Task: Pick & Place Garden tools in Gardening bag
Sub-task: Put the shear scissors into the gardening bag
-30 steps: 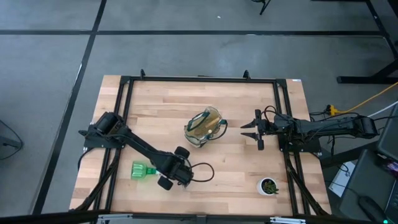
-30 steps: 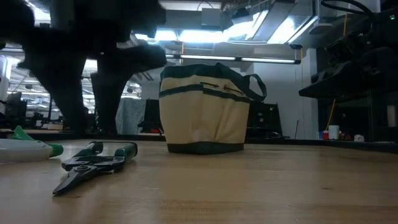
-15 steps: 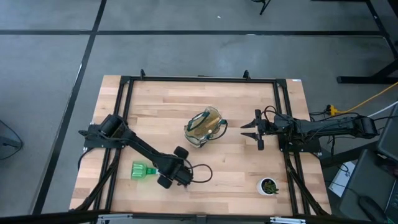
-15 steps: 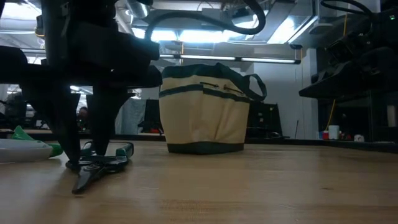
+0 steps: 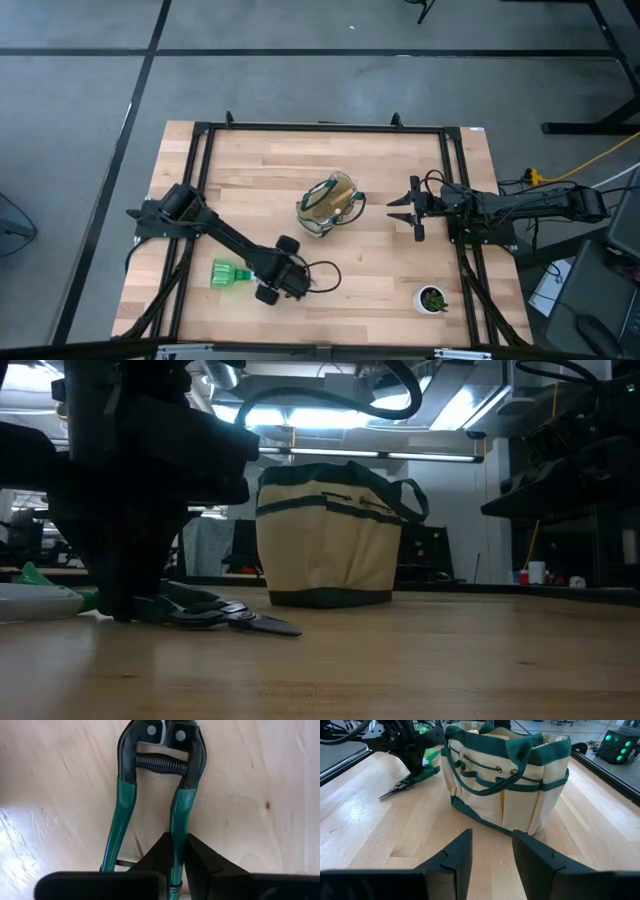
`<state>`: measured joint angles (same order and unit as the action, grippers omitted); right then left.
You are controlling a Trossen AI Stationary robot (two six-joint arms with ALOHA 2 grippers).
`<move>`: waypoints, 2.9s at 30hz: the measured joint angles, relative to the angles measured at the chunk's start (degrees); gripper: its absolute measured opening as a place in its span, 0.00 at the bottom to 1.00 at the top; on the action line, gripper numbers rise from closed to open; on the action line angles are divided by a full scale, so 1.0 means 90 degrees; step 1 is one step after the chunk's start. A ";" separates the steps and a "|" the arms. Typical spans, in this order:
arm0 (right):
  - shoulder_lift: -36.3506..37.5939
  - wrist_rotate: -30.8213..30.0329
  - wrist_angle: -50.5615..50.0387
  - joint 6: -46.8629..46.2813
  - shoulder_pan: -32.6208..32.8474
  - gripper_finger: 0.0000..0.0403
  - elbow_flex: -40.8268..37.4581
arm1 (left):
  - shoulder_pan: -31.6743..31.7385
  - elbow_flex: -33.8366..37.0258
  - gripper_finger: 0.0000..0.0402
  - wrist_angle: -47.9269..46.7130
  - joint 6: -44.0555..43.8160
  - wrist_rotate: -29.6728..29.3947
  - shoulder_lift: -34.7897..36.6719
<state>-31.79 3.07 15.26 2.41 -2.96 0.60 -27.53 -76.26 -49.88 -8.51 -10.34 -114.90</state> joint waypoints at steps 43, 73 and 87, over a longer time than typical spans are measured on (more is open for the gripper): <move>0.0000 0.0000 0.0001 -0.0002 0.0000 0.36 0.0000 | 0.0699 0.0004 0.06 0.0754 0.0026 -0.2145 0.3199; 0.0000 0.0002 -0.0002 -0.0002 0.0000 0.36 0.0000 | 0.1001 0.2342 0.06 0.3206 0.0148 -0.2889 0.5328; 0.0000 0.0001 -0.0003 0.0000 0.0000 0.36 0.0000 | 0.1415 0.3812 0.06 0.6986 0.0255 -0.2291 0.5475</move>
<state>-31.79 3.08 15.23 2.41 -2.96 0.60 -14.79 -41.95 12.99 -6.21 -30.96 -65.63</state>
